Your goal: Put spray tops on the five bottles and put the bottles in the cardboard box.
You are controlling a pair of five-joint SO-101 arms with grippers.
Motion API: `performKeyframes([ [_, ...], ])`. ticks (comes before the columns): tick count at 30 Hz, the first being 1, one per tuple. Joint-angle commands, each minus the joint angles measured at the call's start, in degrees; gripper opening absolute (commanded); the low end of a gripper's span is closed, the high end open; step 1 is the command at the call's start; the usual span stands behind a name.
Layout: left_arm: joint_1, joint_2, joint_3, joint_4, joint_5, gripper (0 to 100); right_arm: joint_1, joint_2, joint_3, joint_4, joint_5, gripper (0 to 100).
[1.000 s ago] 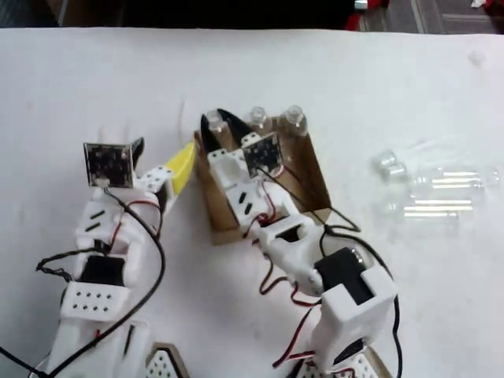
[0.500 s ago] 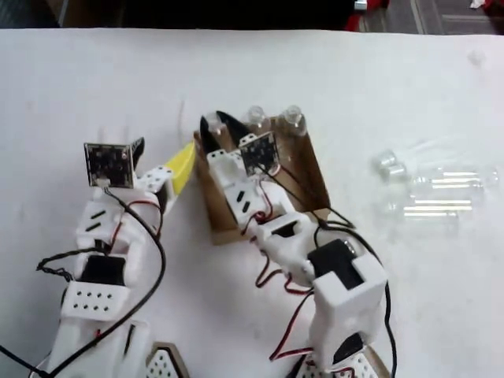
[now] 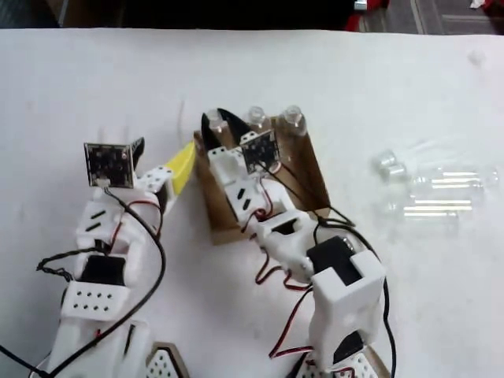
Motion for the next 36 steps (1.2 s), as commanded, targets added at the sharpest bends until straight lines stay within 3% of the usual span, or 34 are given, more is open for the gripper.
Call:
performKeyframes([
  [1, -0.31, -1.54, -0.35, -1.05, -0.44, 29, 1.45, -0.31, -1.85, -0.84, 0.62, 1.7],
  [9, -0.31, -1.54, -0.35, -1.05, -0.44, 29, 1.10, -0.31, -1.85, -0.84, 0.97, 3.3],
  [17, -0.31, -1.54, -0.35, -1.05, -0.44, 29, 0.40, 0.22, -1.41, -0.40, 0.53, 22.7],
  [36, -0.22, -1.54, -0.35, -1.05, -0.44, 29, -0.66, -0.40, -1.67, -0.75, 0.53, 20.7],
])
